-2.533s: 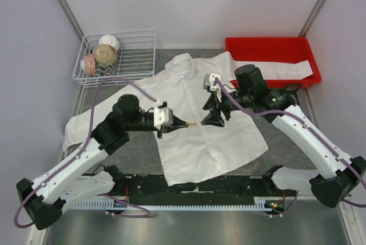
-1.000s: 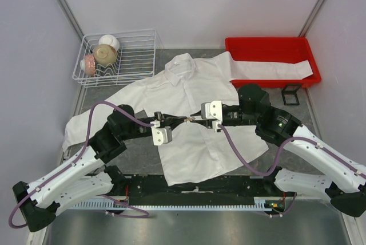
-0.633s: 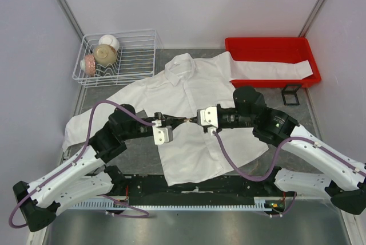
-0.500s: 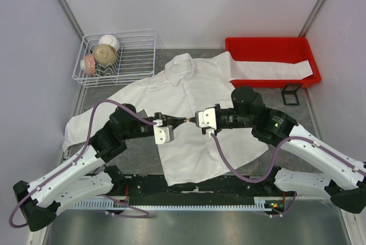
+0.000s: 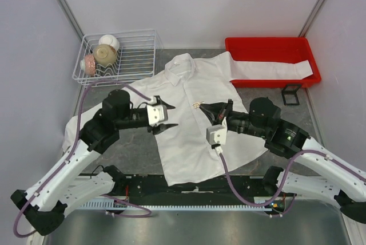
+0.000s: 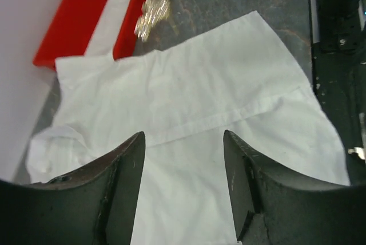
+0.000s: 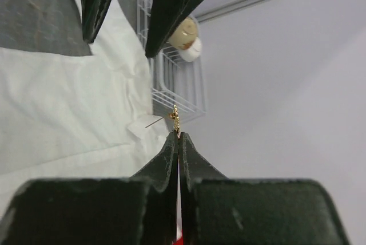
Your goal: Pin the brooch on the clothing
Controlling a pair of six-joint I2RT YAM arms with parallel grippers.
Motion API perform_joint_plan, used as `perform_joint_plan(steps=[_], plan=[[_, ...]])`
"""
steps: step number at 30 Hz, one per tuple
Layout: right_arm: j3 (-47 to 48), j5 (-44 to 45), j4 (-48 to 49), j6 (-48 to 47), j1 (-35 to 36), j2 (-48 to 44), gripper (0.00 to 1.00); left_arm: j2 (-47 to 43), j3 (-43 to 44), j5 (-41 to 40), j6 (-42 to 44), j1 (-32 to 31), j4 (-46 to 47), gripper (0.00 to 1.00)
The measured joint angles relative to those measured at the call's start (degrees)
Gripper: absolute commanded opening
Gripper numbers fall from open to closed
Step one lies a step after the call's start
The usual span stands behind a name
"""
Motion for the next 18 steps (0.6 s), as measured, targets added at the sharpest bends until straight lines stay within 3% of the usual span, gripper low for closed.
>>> perform_joint_plan(steps=[6, 12, 18], plan=[[-10.05, -0.20, 9.29, -17.81, 0.00, -8.41, 0.00, 8.17, 6.54, 17.31, -17.16, 16.65, -6.01, 0.77], [-16.37, -4.07, 12.39, -32.50, 0.02, -11.32, 0.00, 14.43, 7.17, 32.26, -43.80, 17.64, 4.33, 0.67], [-20.63, -8.35, 13.42, -41.83, 0.02, -12.35, 0.00, 14.45, 2.47, 36.83, -65.48, 17.62, 18.60, 0.56]])
